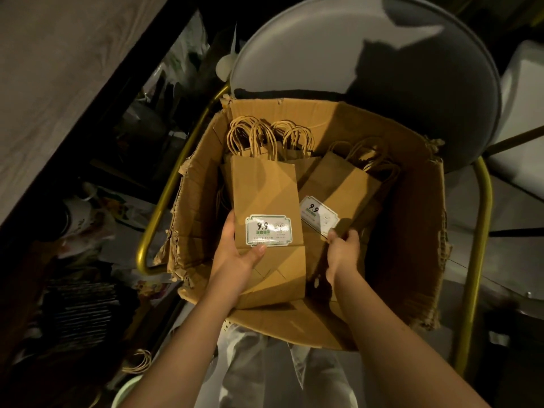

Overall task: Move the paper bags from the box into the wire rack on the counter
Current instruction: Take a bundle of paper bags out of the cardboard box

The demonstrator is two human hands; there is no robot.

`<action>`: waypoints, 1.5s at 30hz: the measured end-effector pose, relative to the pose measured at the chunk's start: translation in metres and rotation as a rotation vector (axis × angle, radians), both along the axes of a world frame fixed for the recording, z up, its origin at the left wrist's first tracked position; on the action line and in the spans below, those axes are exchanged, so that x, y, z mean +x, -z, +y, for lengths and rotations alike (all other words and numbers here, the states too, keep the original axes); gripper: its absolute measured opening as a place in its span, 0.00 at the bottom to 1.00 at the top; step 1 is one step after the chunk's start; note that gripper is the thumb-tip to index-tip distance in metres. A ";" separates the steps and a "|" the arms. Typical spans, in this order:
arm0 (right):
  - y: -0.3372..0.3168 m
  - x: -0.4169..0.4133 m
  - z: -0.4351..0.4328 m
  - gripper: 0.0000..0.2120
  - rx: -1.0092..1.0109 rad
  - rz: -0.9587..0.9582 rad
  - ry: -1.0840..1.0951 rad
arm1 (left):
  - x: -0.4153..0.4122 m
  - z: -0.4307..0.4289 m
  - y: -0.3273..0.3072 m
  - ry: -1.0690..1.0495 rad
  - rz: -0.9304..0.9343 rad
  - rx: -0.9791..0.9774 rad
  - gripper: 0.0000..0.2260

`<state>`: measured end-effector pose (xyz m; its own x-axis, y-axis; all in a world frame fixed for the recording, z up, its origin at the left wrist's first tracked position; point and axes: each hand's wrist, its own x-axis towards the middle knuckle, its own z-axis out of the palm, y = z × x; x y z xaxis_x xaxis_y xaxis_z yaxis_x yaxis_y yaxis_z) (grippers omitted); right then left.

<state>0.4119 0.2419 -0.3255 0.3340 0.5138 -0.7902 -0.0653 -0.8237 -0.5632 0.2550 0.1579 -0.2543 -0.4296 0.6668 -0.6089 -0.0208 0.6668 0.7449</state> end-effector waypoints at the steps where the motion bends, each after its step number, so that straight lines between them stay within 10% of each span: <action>1: -0.004 0.003 -0.002 0.19 0.057 -0.047 -0.023 | 0.000 0.000 -0.001 0.004 0.004 -0.003 0.36; 12: -0.087 0.043 0.013 0.18 0.483 -0.213 -0.337 | -0.012 0.004 -0.023 0.061 0.054 -0.033 0.23; 25: -0.090 0.018 0.002 0.22 0.212 0.074 -0.402 | 0.003 0.010 -0.046 -0.129 -0.288 0.144 0.11; 32: -0.089 -0.009 -0.018 0.25 0.297 0.124 -0.484 | 0.009 0.006 -0.042 -0.048 -0.192 0.118 0.29; 45: -0.054 0.028 -0.001 0.12 -0.049 0.142 -0.192 | -0.003 0.008 -0.037 -0.111 -0.125 0.092 0.26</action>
<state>0.4404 0.2407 -0.2718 0.1178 0.5174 -0.8476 0.0198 -0.8546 -0.5190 0.2524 0.1663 -0.2174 -0.4283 0.6750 -0.6008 -0.1861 0.5847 0.7896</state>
